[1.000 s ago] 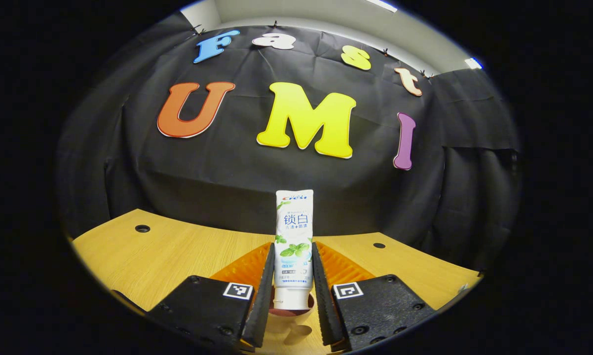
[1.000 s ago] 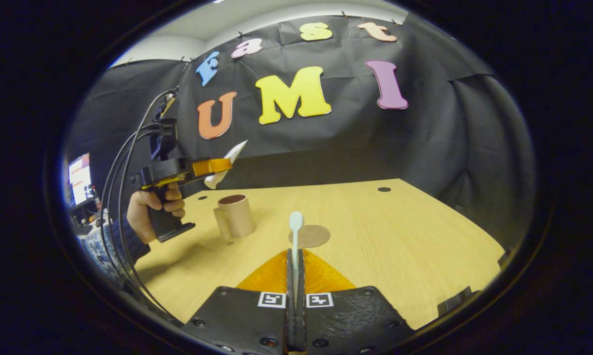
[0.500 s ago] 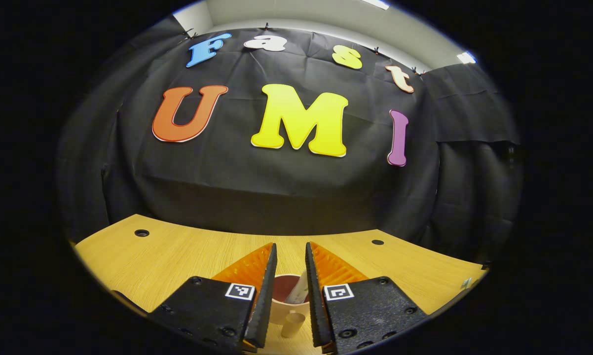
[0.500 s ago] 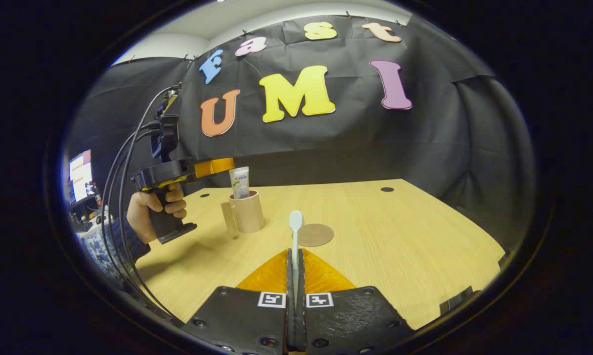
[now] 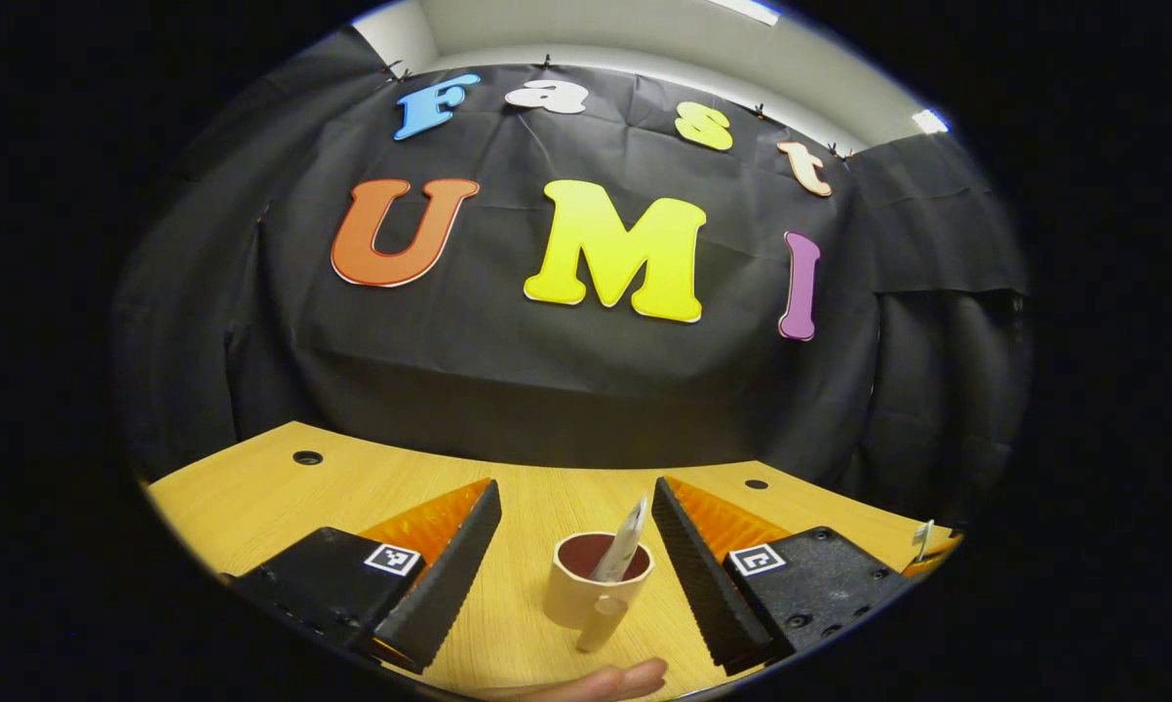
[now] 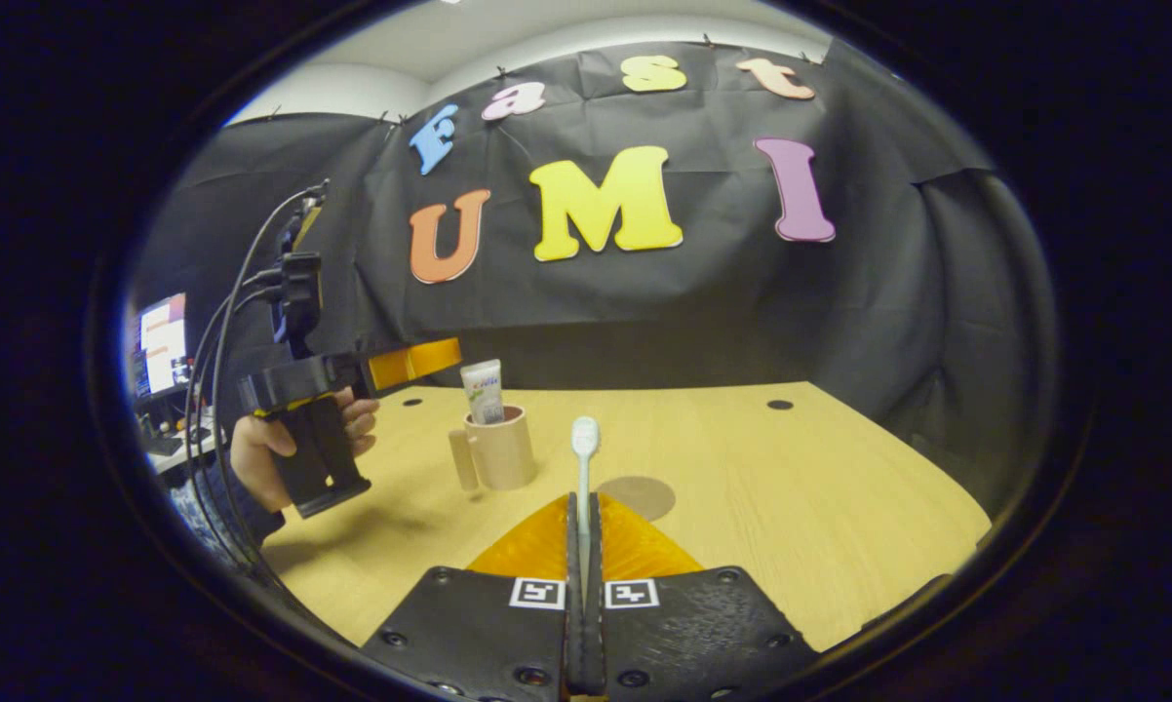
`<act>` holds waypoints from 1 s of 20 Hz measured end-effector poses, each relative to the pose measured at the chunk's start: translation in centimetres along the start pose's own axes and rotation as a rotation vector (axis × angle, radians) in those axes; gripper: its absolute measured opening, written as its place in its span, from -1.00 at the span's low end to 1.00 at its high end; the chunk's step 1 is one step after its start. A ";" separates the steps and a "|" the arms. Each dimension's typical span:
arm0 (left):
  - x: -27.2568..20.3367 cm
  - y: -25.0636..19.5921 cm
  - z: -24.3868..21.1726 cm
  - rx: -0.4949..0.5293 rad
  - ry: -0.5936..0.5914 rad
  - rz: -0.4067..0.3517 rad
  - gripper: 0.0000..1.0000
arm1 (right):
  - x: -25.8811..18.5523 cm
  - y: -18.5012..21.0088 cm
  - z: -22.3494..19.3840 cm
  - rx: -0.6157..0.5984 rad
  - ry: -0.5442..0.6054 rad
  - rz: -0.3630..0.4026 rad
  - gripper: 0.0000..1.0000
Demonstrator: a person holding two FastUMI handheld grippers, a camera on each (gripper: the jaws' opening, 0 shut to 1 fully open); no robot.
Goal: Put the toothbrush and toothpaste on the desktop into the cup, then pick up the cup and place it on the coaster on the desktop.
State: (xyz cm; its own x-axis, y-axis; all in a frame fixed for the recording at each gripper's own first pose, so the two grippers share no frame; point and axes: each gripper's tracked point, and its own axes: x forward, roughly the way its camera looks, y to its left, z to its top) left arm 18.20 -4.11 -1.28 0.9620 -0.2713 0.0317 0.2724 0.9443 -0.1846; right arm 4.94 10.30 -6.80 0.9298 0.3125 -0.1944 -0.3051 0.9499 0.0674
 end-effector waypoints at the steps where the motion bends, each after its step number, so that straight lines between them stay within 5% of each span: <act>1: -0.6 0.6 -0.4 0.006 0.005 0.009 0.97 | 0.7 0.5 1.0 -0.004 -0.015 0.008 -0.99; 8: -6.2 3.6 -5.0 0.052 0.079 0.106 0.96 | 7.4 5.8 8.2 -0.021 -0.087 0.083 -0.99; 11: -8.1 3.1 -6.8 -0.033 0.119 0.103 0.96 | 10.5 8.7 11.4 -0.003 -0.119 0.134 -1.00; 20: -9.5 1.7 -6.4 -0.027 0.108 0.042 0.96 | 18.4 10.8 16.1 -0.003 -0.232 0.132 -0.96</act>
State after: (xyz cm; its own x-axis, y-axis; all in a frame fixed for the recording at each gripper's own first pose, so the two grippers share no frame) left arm 9.42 -1.16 -8.14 0.9643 -0.2518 -0.0822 0.2302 0.9502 -0.2103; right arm 22.09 26.28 6.14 0.9041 0.4248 0.0457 -0.4271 0.9011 0.0744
